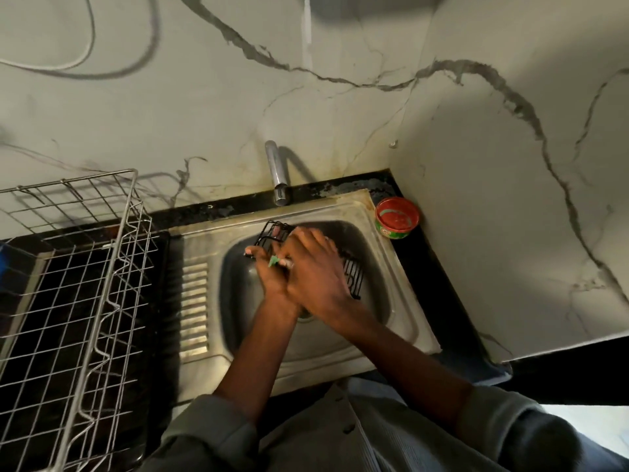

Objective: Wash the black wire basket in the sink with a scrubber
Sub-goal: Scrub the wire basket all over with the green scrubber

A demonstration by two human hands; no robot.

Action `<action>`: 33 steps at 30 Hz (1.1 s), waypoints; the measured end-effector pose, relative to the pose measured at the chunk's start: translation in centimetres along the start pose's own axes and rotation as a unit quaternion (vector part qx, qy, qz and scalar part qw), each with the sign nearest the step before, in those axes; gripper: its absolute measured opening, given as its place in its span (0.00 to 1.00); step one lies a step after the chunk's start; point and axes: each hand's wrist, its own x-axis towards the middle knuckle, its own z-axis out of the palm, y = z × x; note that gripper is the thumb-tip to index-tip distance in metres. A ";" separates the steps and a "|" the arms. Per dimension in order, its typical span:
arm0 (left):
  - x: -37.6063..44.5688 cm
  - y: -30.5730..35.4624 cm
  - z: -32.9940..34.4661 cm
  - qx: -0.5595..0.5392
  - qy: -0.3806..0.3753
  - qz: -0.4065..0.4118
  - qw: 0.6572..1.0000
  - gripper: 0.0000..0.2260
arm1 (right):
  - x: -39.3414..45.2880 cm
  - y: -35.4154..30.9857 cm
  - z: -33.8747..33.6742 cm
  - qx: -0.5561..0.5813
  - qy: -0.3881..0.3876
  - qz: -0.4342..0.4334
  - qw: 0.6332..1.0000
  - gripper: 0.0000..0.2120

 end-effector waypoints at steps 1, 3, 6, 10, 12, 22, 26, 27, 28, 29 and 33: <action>-0.3 -0.2 0.1 0.026 0.004 -0.001 1.000 0.33 | 0.5 0.3 -0.5 -0.030 -0.006 0.033 0.999 0.17; -0.4 -0.7 0.0 0.081 -0.005 -0.006 0.997 0.36 | 1.5 1.9 -1.3 -0.031 0.009 0.122 0.992 0.18; -0.9 -0.9 -0.3 0.131 -0.017 -0.012 0.991 0.37 | 2.5 3.2 -2.5 -0.010 0.011 0.183 0.983 0.16; -0.8 -0.5 -1.6 0.123 -0.022 -0.012 0.992 0.41 | 1.1 0.7 -2.1 0.053 -0.064 0.074 0.994 0.12; -0.9 0.0 -1.5 0.128 -0.033 -0.001 0.991 0.41 | 0.7 1.2 -2.0 0.069 -0.046 0.090 0.992 0.14; -1.9 -0.4 -0.3 0.197 -0.045 -0.001 0.979 0.41 | -0.1 2.7 -1.2 0.011 -0.038 0.125 0.991 0.16; -2.7 -0.7 0.3 0.237 -0.040 -0.002 0.971 0.42 | 1.2 2.4 -2.1 0.062 -0.012 0.071 0.995 0.13; -2.9 -0.9 0.3 0.254 -0.044 -0.008 0.966 0.42 | 2.1 2.6 -2.2 0.064 0.002 0.082 0.995 0.12; -3.2 -1.1 0.5 0.269 -0.047 -0.012 0.962 0.41 | 3.0 2.9 -2.2 0.067 0.013 0.099 0.993 0.10; -3.4 -1.1 0.6 0.275 -0.050 -0.021 0.960 0.41 | 3.8 3.2 -2.3 0.068 0.016 0.111 0.991 0.09; -2.9 -0.1 0.5 0.235 -0.052 -0.029 0.970 0.42 | 2.8 1.7 -3.2 0.043 -0.004 0.062 0.997 0.11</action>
